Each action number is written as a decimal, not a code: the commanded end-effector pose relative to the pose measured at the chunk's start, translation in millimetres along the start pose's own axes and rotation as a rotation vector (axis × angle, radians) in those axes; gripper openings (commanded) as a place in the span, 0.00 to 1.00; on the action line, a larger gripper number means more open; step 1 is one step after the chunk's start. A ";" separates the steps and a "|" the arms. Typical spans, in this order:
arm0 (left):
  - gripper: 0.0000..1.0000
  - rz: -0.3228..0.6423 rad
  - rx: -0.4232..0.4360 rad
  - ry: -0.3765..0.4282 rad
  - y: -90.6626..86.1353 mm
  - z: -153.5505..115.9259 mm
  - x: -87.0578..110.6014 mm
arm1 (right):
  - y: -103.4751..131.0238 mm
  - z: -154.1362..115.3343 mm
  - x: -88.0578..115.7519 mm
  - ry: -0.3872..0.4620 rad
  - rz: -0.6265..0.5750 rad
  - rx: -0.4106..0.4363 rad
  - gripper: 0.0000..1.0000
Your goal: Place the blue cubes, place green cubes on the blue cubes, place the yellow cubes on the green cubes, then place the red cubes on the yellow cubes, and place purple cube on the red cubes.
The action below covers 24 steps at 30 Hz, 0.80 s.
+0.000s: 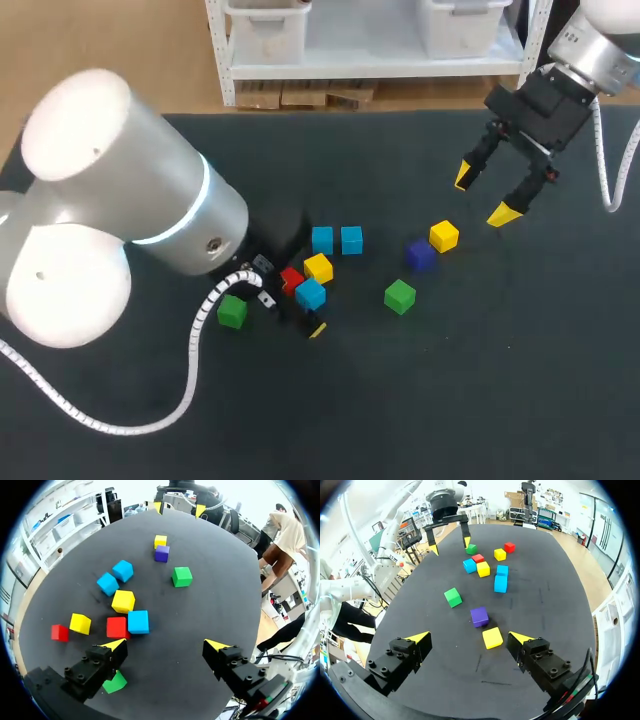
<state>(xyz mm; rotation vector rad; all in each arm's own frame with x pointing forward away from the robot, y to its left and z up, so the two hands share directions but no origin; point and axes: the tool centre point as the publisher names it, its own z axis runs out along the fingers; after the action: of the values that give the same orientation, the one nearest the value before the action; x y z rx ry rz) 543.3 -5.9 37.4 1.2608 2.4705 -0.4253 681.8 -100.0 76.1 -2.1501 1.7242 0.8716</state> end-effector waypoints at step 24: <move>1.00 -0.003 0.074 0.051 10.9 39.8 -8.2 | -0.7 -0.1 0.3 -0.002 -0.001 -0.001 1.00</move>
<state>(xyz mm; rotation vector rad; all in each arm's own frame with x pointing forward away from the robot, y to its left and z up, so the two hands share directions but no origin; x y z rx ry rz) 556.4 -18.7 7.6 1.3037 2.5165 -0.4888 681.8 -100.0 76.1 -2.1500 1.7242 0.8716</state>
